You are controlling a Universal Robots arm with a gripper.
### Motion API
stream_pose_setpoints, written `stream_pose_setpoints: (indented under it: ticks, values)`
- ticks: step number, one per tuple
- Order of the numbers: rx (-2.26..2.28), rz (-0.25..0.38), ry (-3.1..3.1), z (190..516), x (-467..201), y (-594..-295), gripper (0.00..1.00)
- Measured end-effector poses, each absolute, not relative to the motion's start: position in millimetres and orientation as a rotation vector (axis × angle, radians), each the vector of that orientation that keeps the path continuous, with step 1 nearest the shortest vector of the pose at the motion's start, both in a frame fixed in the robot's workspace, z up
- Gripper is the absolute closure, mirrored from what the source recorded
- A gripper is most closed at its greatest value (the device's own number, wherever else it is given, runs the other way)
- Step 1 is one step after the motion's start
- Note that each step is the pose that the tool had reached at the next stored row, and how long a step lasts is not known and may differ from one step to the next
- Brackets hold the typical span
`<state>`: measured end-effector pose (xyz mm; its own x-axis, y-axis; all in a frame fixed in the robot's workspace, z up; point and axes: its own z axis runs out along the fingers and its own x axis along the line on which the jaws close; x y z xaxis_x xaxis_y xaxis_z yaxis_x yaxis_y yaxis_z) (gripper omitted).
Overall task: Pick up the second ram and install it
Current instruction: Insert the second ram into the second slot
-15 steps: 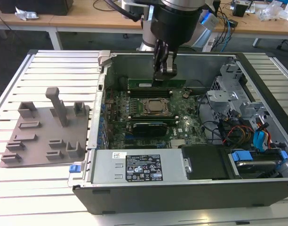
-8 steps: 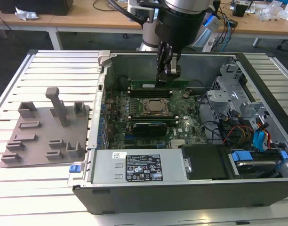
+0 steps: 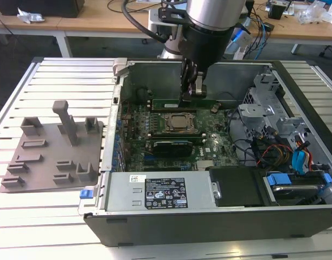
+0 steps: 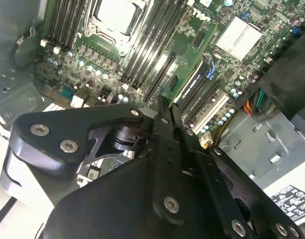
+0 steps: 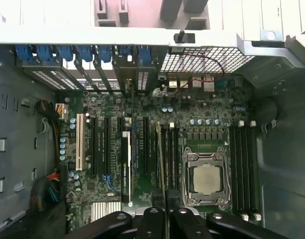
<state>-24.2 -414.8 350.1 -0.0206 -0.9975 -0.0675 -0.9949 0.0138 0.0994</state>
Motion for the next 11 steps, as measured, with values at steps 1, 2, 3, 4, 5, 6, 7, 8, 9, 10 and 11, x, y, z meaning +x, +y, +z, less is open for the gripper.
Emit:
stream_pose_setpoints:
  ticks: [1,2,3,4,5,6,7,8,9,10,11]
  values:
    - [2.183,-0.185,-2.221,342.8,-24.0,-414.7,0.86]
    - [2.183,-0.185,-2.221,337.1,-23.8,-414.7,0.86]
    - [2.183,-0.185,-2.221,334.4,-23.6,-414.7,0.86]
    - [2.183,-0.185,-2.221,331.1,-23.2,-414.5,0.86]
    - [2.183,-0.186,-2.221,327.1,-23.0,-414.1,0.86]
    - [2.183,-0.186,-2.220,322.0,-22.6,-412.6,0.86]
    - [2.183,-0.186,-2.220,318.0,-22.5,-411.6,0.86]
    - [2.183,-0.186,-2.220,315.0,-22.6,-411.3,0.86]
    - [2.183,-0.186,-2.220,313.1,-22.6,-411.2,0.86]
    - [2.183,-0.186,-2.221,311.1,-22.6,-411.1,0.86]
    - [2.183,-0.186,-2.220,307.0,-22.5,-410.8,0.86]
